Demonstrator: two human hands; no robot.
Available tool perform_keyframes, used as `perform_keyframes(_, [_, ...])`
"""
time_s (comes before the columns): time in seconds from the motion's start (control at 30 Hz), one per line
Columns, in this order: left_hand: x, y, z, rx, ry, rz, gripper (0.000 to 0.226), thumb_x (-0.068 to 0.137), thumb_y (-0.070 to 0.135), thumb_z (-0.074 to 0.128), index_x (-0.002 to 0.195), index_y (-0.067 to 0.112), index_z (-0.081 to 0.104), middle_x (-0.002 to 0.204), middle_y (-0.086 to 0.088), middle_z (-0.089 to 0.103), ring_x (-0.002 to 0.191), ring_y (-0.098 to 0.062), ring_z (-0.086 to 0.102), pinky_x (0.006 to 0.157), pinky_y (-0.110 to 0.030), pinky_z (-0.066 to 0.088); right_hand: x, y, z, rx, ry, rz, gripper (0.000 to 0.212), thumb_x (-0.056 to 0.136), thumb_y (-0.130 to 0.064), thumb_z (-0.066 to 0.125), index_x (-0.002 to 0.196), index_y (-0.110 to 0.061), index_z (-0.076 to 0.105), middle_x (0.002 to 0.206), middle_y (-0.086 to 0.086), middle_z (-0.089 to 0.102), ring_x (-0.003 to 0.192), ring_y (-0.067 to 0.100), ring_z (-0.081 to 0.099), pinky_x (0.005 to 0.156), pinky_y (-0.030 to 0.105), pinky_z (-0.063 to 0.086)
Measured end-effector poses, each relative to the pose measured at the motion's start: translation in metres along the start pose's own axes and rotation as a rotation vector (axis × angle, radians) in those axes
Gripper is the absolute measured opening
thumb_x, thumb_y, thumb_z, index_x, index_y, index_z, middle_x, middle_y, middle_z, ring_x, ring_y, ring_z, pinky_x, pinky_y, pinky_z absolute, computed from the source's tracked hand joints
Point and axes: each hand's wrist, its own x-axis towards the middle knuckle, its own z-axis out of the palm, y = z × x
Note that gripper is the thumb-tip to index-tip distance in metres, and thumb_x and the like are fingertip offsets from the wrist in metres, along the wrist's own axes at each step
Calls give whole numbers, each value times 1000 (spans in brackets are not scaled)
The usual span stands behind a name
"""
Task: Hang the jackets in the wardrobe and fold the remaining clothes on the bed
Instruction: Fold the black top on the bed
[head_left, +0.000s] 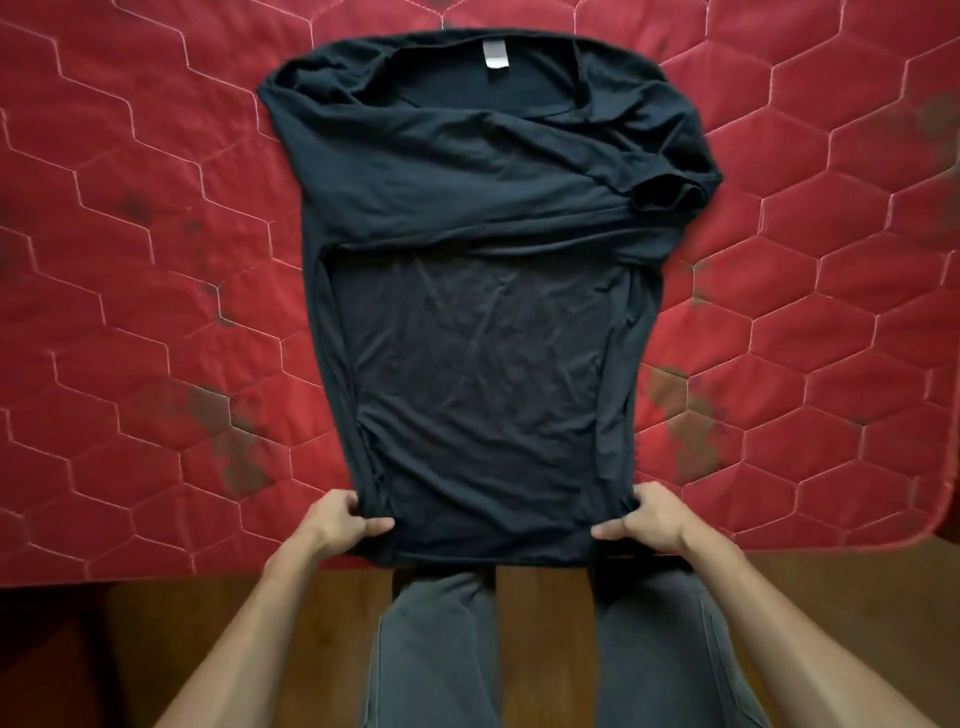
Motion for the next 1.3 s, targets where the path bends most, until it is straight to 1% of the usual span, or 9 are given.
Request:
perform_keyframes(0.2, [-42,81,-53,-334,-185,125,38,89,31,72,113,2,67,107,-18,74,96,-31,72,75,-39,60,-40,-78,-59,281,92,-193,23,82,-25,79,92,-4,77,88,6,78,74,14,70,73,26,54])
perform_keyframes(0.43, [-68,212,-188,-874,190,329,25,97,35,59,88,12,59,51,0,61,40,-7,58,44,-25,55,-81,-222,-174,827,104,-420,14,93,-16,63,100,-6,69,76,6,76,59,14,72,51,23,57])
perform_keyframes(0.57, [-68,273,-244,-1254,211,465,55,102,58,28,125,10,42,94,-19,72,79,-29,76,67,-41,62,-54,-282,-225,1405,110,-426,45,100,-29,53,127,5,45,99,20,67,78,23,73,63,32,62])
perform_keyframes(0.7, [-32,284,-231,-859,570,365,65,97,59,41,137,8,46,119,-19,62,104,-36,64,93,-52,53,-17,-281,-216,871,400,-261,47,97,-35,58,128,-2,46,106,19,62,85,28,67,67,36,58])
perform_keyframes(0.83, [12,243,-182,-229,773,213,67,90,48,64,137,4,45,135,-29,52,126,-45,50,106,-46,40,19,-234,-172,223,737,-99,78,81,-44,76,132,7,48,135,27,53,128,41,49,105,43,41])
perform_keyframes(0.93, [24,223,-155,-191,807,177,70,85,45,72,136,6,43,132,-28,52,123,-45,51,101,-47,41,39,-207,-157,289,703,-138,80,78,-41,81,134,3,43,133,23,56,123,36,53,104,42,42])
perform_keyframes(1.07, [26,211,-146,-339,801,250,61,83,36,78,126,5,48,124,-23,62,120,-41,54,97,-42,41,39,-198,-149,454,621,-320,28,86,-17,75,110,-6,65,109,10,72,84,14,66,79,25,48])
perform_keyframes(1.17, [22,195,-138,-277,840,305,54,81,40,79,115,6,55,114,-21,66,110,-41,58,89,-42,43,28,-187,-144,576,625,-335,31,84,-11,76,112,-8,61,94,3,68,70,4,64,62,8,49])
perform_keyframes(1.3, [21,165,-131,-332,958,415,32,84,37,76,98,10,64,100,-15,71,97,-34,65,86,-41,48,17,-151,-124,509,834,-314,30,78,-28,83,99,-14,66,87,4,70,82,19,65,75,26,47])
